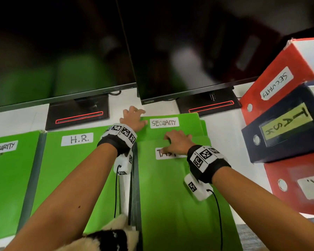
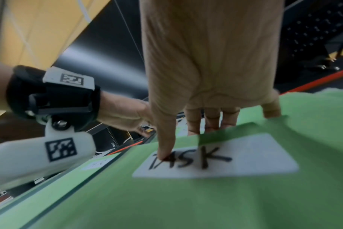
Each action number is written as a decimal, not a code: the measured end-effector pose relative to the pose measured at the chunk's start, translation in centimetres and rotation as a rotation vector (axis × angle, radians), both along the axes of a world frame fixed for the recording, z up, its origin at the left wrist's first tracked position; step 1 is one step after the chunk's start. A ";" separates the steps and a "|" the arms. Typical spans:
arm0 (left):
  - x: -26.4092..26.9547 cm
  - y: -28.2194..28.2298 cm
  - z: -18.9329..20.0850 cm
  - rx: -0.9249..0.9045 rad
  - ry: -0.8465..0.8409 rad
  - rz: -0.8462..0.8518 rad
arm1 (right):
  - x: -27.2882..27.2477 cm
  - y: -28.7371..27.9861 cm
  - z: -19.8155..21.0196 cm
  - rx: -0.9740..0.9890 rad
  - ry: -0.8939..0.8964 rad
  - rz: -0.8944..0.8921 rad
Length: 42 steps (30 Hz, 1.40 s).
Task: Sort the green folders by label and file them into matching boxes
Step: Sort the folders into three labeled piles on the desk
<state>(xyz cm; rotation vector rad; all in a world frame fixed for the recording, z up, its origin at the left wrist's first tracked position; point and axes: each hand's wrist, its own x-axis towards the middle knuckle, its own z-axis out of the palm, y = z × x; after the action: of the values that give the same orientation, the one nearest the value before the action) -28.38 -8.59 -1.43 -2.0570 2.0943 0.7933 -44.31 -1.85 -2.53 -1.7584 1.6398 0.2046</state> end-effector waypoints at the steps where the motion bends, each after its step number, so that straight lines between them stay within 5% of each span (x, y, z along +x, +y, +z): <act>1: 0.0 -0.3 0.0 0.002 -0.057 -0.016 | 0.0 0.1 -0.1 -0.004 -0.008 0.003; 5: 0.1 -0.7 -0.4 0.053 -0.150 -0.077 | -0.1 0.3 -0.3 -0.010 -0.043 -0.015; 11: 0.1 -0.1 0.1 -0.075 -0.011 -0.117 | -0.4 0.5 -0.6 -0.150 -0.214 -0.196; 17: -0.7 1.3 -0.4 0.261 0.162 -0.350 | 0.4 0.3 -0.3 -0.207 -0.094 -0.119; 23: -0.4 1.1 -1.6 0.004 0.010 -0.165 | 0.0 0.3 -1.4 -0.174 -0.078 -0.119; 27: 0.0 0.9 -2.0 0.009 -0.094 -0.154 | -0.1 -0.5 -0.3 -0.080 -0.099 -0.151; 36: 0.8 1.2 -0.3 -0.078 0.136 -0.122 | -1.1 -2.4 1.0 0.020 -0.141 -0.386; 42: 1.0 1.5 0.9 -0.112 0.250 -0.098 | -0.9 -3.1 3.4 -0.100 -0.041 -0.252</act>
<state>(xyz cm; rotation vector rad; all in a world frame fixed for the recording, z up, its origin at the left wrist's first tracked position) -27.40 -7.07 -0.51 -1.9793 2.4010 0.9849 -45.16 -4.98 0.82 -1.5971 1.8496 -0.0308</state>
